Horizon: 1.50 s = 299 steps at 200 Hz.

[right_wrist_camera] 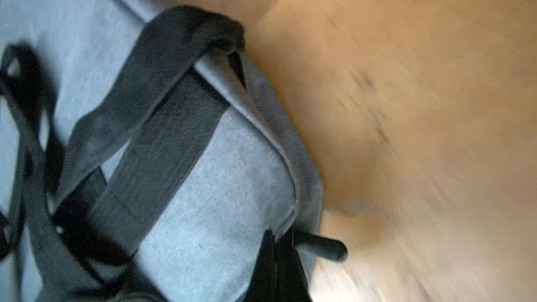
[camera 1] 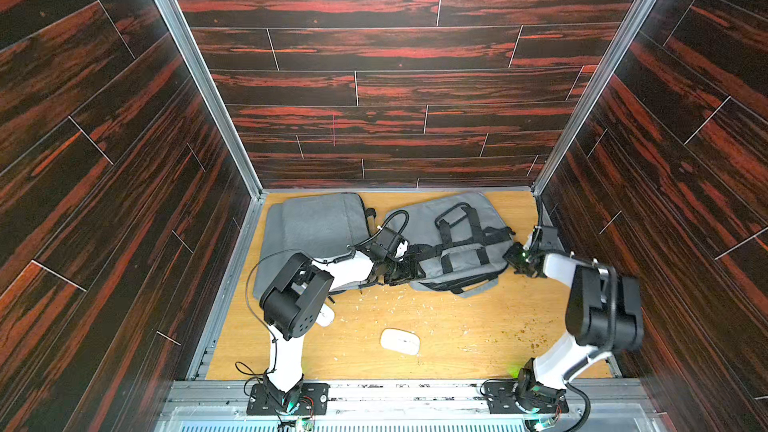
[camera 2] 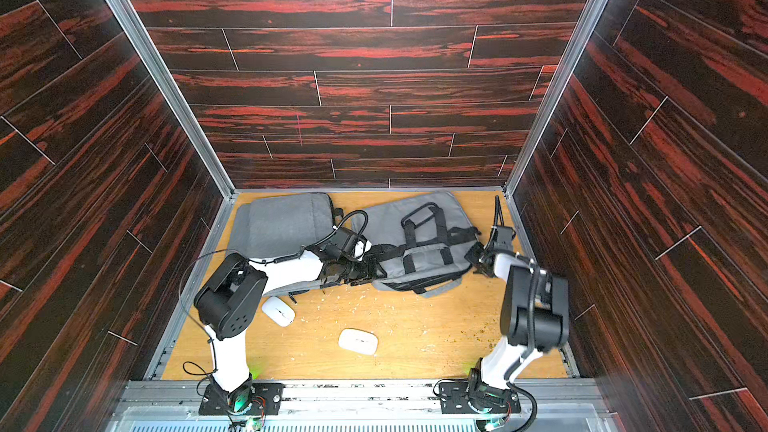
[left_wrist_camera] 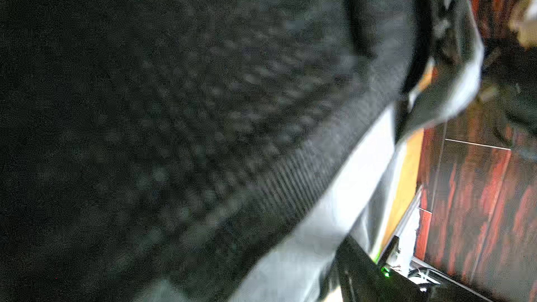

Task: Put the mouse into the laptop bag
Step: Adjust the zippered laptop bag at the center of the board.

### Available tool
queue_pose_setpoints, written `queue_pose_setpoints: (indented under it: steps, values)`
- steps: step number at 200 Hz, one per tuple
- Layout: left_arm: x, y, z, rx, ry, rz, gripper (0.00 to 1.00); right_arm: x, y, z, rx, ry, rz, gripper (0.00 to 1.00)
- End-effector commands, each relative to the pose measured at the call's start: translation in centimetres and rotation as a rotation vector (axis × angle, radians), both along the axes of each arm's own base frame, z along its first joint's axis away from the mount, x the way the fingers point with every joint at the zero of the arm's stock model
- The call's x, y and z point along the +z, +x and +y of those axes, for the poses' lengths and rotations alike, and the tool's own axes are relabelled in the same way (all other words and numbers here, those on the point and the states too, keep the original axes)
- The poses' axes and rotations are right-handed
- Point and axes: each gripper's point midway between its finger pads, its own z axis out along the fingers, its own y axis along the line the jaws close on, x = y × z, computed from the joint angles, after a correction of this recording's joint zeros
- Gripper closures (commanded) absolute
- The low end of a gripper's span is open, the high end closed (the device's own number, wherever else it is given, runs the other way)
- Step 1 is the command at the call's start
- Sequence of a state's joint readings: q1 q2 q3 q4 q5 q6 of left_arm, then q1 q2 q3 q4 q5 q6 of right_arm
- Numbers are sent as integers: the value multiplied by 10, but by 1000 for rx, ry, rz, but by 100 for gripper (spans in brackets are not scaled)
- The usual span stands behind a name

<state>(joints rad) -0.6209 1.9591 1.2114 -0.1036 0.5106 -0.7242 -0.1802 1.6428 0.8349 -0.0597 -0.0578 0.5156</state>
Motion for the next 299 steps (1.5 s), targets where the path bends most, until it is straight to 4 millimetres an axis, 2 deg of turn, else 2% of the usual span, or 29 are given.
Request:
queue_pose_setpoints:
  steps: [1,25,44,76,102,122,148,180,181,186,201,207,209,213,226,242,267,284,299]
  values:
    - [0,22,6,28,24,-50,33,-4,-40,5,-26,11,63,100]
    - [-1,39,8,40,36,-82,33,2,-66,18,-32,35,57,100]
    - [-3,53,11,49,53,-107,33,4,-84,35,-11,30,59,100]
    - [-5,84,9,75,70,-129,34,3,-100,67,69,-15,95,100]
    - [2,103,5,62,95,-172,33,-5,-115,85,109,-5,131,100]
    - [10,109,9,53,136,-184,33,-12,-127,86,102,0,145,100]
    - [40,106,19,75,141,-238,33,-14,-135,78,93,-42,145,100]
    - [75,86,40,142,133,-302,32,-11,-130,85,127,-19,125,100]
    - [81,85,41,146,128,-310,32,-11,-130,85,128,-17,124,100]
    - [81,80,44,154,122,-315,32,-10,-128,88,138,-8,117,100]
    - [98,60,41,145,86,-355,32,-5,-122,97,167,32,92,100]
    - [93,51,39,128,103,-357,32,-2,-119,101,181,46,81,100]
    - [102,46,37,121,95,-374,33,-1,-118,102,185,51,79,100]
    - [104,38,34,102,103,-389,33,1,-117,105,196,59,71,100]
    - [102,14,23,44,141,-417,33,7,-113,114,225,75,53,100]
    - [96,-17,1,-45,130,-429,35,14,-110,129,269,89,39,100]
    - [84,-65,-30,-178,75,-464,45,22,-110,159,363,142,20,100]
    - [75,-84,-36,-230,107,-484,47,26,-110,177,414,178,14,100]
    - [67,-97,-44,-268,119,-477,43,31,-112,190,453,202,16,100]
